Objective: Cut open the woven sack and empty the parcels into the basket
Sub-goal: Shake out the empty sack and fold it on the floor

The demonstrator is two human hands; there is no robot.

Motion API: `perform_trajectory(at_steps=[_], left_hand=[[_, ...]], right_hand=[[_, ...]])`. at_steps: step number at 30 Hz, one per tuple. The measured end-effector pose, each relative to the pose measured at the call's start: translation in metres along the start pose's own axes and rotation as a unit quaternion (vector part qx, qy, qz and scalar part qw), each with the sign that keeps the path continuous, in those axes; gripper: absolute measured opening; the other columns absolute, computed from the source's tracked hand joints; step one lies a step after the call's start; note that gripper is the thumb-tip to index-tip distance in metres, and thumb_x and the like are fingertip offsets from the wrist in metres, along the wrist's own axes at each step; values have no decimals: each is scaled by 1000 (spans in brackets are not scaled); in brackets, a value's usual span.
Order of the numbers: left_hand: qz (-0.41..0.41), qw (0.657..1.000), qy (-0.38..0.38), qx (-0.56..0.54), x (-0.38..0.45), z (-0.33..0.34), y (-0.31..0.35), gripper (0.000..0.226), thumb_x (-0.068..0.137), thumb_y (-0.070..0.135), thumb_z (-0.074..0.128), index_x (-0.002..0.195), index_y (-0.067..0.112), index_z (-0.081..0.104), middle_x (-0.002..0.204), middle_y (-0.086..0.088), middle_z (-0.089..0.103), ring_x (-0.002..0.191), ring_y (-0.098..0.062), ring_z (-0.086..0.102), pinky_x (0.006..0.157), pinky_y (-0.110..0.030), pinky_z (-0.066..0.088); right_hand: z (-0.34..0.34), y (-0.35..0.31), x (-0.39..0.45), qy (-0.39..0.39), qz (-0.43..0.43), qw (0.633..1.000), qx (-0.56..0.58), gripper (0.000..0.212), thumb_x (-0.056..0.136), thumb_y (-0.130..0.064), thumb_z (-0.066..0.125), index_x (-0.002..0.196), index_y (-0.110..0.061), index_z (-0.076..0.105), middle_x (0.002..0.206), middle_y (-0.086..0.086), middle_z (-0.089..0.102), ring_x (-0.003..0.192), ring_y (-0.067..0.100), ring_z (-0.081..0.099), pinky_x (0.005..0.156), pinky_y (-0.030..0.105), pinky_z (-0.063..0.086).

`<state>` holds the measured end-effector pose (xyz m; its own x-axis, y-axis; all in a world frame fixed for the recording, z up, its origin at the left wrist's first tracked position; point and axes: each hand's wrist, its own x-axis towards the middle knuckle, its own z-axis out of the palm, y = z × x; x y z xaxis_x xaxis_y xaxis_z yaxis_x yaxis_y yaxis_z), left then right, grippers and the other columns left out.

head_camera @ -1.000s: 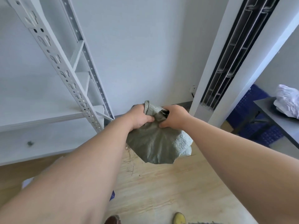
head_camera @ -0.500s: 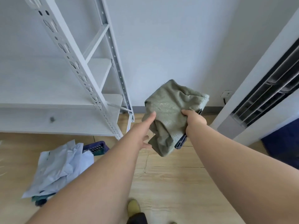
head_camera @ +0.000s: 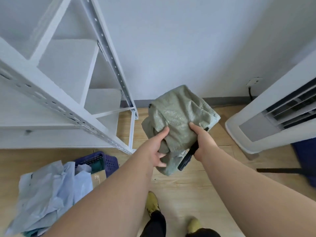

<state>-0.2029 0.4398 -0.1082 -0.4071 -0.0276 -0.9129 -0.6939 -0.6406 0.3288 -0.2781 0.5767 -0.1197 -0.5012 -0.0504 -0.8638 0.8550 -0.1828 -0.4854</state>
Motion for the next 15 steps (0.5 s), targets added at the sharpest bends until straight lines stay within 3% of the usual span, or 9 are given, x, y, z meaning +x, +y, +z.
perform_trajectory(at_steps=[2,6,9,12,15], left_hand=[[15,999,30,17,40,-9,-2,55,74,39,80,121,18,61,113,-3,70,105,-21,64,88,-38,51],[22,995,87,42,130,-33,-24,54,73,28,82,120,15,61,108,-3,72,99,-22,68,93,-41,53],[2,990,129,52,195,-44,-39,54,74,34,81,121,20,58,112,1,69,102,-20,64,90,-38,50],[24,988,148,41,263,-55,-41,51,80,26,77,124,17,53,118,1,64,104,-19,61,83,-32,48],[68,986,141,61,331,-68,-35,54,82,26,74,130,22,48,122,2,62,108,-19,60,95,-38,48]], right_hand=[[-5,16,31,19,15,1000,-7,53,69,-31,86,115,-15,65,103,2,73,87,18,70,78,32,55],[-18,57,103,71,63,995,-29,54,71,-29,84,118,-14,62,103,4,71,81,18,66,60,29,47],[-20,88,164,82,117,989,-29,50,72,-26,84,115,-11,64,101,9,73,84,26,70,64,33,53],[-12,111,227,98,135,986,-19,41,74,-26,82,108,-11,66,98,7,72,77,22,67,68,33,53],[-4,126,295,86,98,991,-37,45,72,-33,83,110,-16,65,103,3,72,79,18,65,66,30,47]])
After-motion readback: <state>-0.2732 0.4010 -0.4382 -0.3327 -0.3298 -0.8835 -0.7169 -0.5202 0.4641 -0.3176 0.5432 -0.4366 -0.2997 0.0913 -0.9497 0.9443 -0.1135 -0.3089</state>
